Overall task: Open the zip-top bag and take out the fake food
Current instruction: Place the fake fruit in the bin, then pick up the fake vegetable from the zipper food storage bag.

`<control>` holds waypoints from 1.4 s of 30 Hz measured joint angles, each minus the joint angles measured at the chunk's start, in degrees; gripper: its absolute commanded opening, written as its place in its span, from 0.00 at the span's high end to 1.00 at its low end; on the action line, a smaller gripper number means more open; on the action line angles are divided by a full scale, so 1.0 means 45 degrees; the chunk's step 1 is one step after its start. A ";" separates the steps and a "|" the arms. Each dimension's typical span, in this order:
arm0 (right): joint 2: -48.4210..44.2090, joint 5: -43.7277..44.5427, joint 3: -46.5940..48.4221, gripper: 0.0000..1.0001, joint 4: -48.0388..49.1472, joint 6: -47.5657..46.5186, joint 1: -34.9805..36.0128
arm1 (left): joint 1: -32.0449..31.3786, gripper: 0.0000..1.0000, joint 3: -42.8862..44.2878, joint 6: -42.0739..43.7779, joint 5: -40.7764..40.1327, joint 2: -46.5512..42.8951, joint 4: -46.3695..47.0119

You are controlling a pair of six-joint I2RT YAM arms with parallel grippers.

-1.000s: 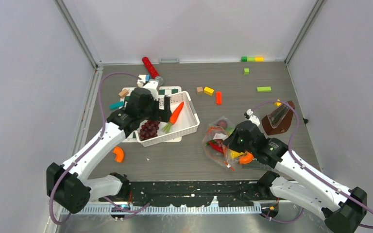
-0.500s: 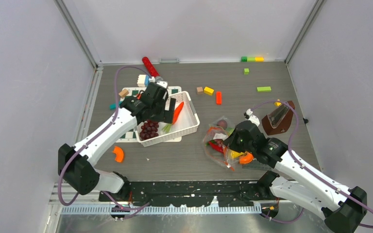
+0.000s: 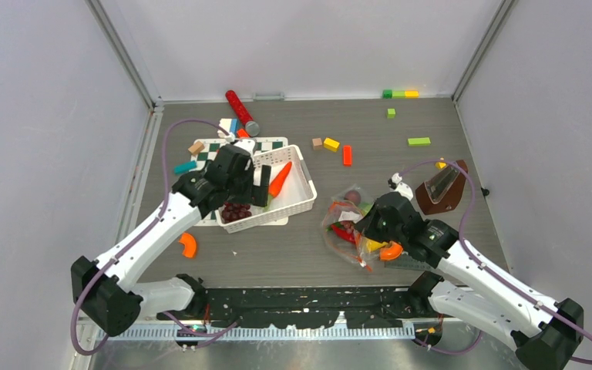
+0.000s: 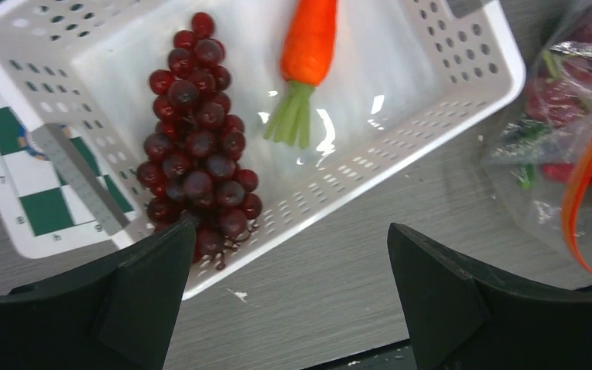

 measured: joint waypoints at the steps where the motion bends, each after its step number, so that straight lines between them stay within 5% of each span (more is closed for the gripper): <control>1: 0.0000 0.0000 0.0000 1.00 -0.0024 -0.0005 0.0000 | 0.0000 0.00 -0.0117 -0.0015 0.0194 -0.0126 0.0019; 9: -0.0151 0.0058 0.0000 1.00 -0.0058 -0.0151 0.0000 | 0.0029 0.00 -0.2157 -0.1613 0.3497 -0.0039 0.2293; 15: -0.0219 0.0121 0.0000 1.00 -0.0151 -0.0204 0.0000 | -0.0204 0.30 -0.2987 -0.2793 0.4639 -0.0097 0.3361; 30: -0.0452 0.0165 0.0000 1.00 -0.0223 -0.0291 0.0000 | -0.6266 0.72 -0.2681 -0.5761 0.1569 0.0112 0.7834; 42: -0.0903 0.0146 0.0000 1.00 -0.0219 -0.0282 0.0000 | -0.8199 0.69 -0.1768 -0.7796 -0.0986 0.4444 0.9549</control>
